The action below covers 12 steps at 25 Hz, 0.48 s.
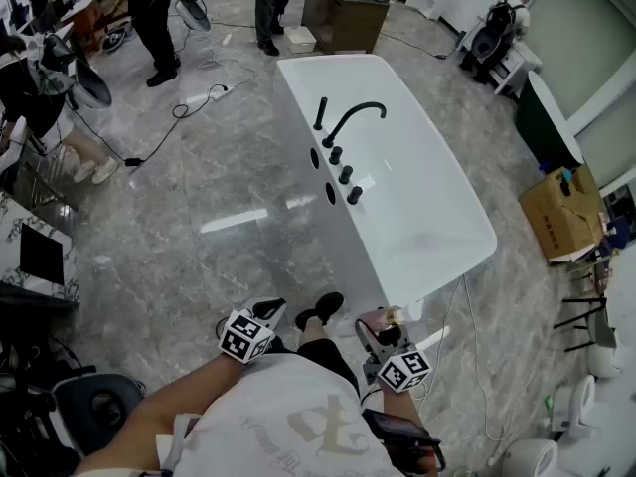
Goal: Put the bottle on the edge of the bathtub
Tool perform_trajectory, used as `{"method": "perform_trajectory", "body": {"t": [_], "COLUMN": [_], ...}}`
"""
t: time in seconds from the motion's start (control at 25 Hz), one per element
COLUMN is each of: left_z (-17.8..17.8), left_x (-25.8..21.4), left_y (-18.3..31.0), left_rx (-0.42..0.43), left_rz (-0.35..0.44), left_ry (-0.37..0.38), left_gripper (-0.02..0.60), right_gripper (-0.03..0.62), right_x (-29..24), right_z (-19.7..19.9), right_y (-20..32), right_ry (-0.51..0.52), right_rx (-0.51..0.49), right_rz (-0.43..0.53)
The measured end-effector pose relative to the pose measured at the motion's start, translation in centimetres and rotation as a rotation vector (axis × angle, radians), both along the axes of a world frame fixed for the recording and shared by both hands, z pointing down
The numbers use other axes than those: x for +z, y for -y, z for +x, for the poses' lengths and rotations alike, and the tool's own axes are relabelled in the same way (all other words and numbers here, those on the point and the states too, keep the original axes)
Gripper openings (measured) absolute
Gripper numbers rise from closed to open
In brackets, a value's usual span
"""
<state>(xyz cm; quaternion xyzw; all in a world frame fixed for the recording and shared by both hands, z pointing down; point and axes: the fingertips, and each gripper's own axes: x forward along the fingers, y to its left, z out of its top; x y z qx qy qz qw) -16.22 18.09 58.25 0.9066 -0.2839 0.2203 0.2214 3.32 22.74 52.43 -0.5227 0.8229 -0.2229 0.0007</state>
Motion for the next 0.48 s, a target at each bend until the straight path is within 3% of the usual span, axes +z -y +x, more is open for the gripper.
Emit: {"method": "perform_trajectory", "body": {"t": [0.48], "left_z": [3.4], "left_x": [-0.6], "left_y": [-4.4], "left_rx": [0.067], "left_rz": [0.001], "left_ry": [0.015], "left_gripper": [0.017], "right_gripper": [0.302], "right_x": [-1.2], "right_z": [2.9], "right_y": [-5.1], "right_ry": [0.01], "right_rx": [0.041], "right_rz": [0.01]}}
